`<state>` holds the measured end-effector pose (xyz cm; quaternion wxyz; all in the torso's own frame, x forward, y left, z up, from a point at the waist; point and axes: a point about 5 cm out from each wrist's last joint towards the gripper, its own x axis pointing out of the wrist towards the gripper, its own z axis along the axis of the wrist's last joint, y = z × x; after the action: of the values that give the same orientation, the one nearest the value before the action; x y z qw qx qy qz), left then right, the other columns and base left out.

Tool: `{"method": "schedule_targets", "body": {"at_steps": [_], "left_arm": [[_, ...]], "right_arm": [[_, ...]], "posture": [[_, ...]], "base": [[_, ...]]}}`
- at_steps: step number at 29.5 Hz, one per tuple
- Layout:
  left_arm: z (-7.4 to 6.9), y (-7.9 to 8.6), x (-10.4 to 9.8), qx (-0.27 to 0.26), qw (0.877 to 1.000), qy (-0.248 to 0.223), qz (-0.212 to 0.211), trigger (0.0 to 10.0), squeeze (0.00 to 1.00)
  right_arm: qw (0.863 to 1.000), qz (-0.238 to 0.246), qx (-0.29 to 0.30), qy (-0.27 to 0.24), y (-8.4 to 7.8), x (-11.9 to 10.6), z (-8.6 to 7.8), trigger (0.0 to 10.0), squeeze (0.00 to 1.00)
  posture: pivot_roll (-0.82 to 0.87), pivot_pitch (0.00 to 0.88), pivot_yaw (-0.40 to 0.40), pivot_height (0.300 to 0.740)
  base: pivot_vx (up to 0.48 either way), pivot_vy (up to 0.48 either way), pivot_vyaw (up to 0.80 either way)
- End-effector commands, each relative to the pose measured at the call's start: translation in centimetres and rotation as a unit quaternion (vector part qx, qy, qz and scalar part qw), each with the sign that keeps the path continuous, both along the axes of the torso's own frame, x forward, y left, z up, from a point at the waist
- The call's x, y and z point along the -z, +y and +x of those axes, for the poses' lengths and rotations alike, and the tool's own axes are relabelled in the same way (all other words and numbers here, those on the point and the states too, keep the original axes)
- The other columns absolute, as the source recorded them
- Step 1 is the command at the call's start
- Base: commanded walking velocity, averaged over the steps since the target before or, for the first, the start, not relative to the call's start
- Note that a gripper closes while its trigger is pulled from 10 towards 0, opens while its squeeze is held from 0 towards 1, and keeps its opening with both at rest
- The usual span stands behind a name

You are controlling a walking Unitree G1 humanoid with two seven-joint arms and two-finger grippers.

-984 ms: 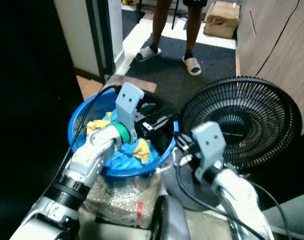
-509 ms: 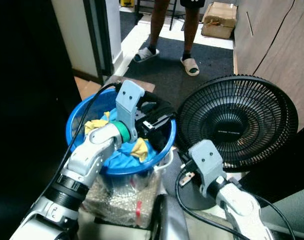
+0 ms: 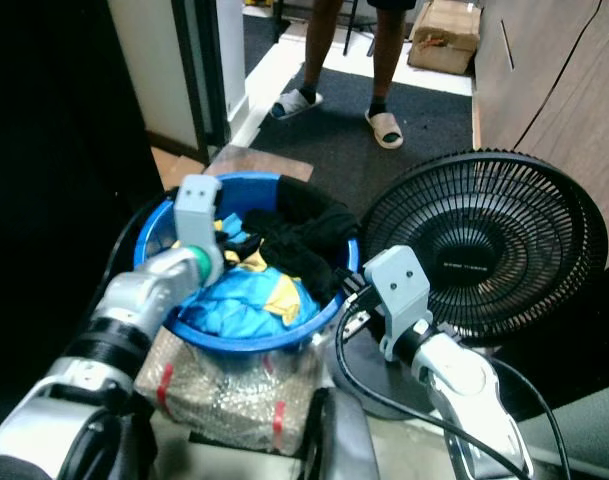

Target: Clothes washing

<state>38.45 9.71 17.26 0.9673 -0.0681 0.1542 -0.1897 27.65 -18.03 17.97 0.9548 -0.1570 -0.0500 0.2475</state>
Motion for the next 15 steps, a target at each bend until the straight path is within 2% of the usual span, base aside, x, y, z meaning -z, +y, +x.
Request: {"method": "schedule_targets", "body": {"at_steps": [1,2,4,5,6,12,14,15], "left_arm": [[-1.1,0.8,2.6,0.011,0.999,0.049,0.011,10.0,0.00],[-1.1,0.8,2.6,0.011,0.999,0.049,0.011,10.0,0.00],[-2.3,1.8,4.5,0.018,0.997,0.076,0.020,10.0,0.00],[-2.3,1.8,4.5,0.018,0.997,0.076,0.020,10.0,0.00],[-2.8,2.3,5.4,0.013,0.996,0.088,0.026,10.0,0.00],[-3.2,3.0,6.4,0.000,0.994,0.107,0.030,10.0,0.00],[-3.2,4.1,7.0,-0.018,0.993,0.110,0.040,10.0,0.00],[-3.2,4.1,7.0,-0.018,0.993,0.110,0.040,10.0,0.00]], "right_arm": [[1.000,-0.002,0.000,0.016,-0.1,0.8,-0.2,10.0,0.00],[1.000,-0.002,0.000,0.016,-0.1,0.8,-0.2,10.0,0.00],[1.000,-0.002,0.001,0.018,-0.1,0.9,-0.2,10.0,0.00],[1.000,-0.002,0.001,0.018,-0.1,0.9,-0.2,10.0,0.00],[1.000,-0.002,0.002,0.020,-0.1,1.0,-0.2,10.0,0.00],[1.000,-0.002,0.002,0.022,-0.2,1.0,-0.2,10.0,0.00],[1.000,-0.003,0.004,0.023,-0.3,1.0,-0.2,10.0,0.00],[1.000,-0.003,0.004,0.023,-0.3,1.0,-0.2,10.0,0.00]], "posture": [[0.01,0.179,0.038,0.515],[0.01,0.179,0.038,0.515],[0.01,0.186,0.038,0.515],[0.01,0.186,0.038,0.515],[0.01,0.186,0.038,0.515],[0.01,0.194,0.037,0.515],[0.01,0.201,0.034,0.515],[0.01,0.201,0.034,0.515]], "base": [[0.000,0.000,0.00],[0.000,0.000,0.00],[0.000,0.000,0.00],[0.000,0.000,0.00],[0.000,0.000,0.00],[0.000,0.000,0.00],[0.000,0.000,0.00],[0.000,0.000,0.00]]}}
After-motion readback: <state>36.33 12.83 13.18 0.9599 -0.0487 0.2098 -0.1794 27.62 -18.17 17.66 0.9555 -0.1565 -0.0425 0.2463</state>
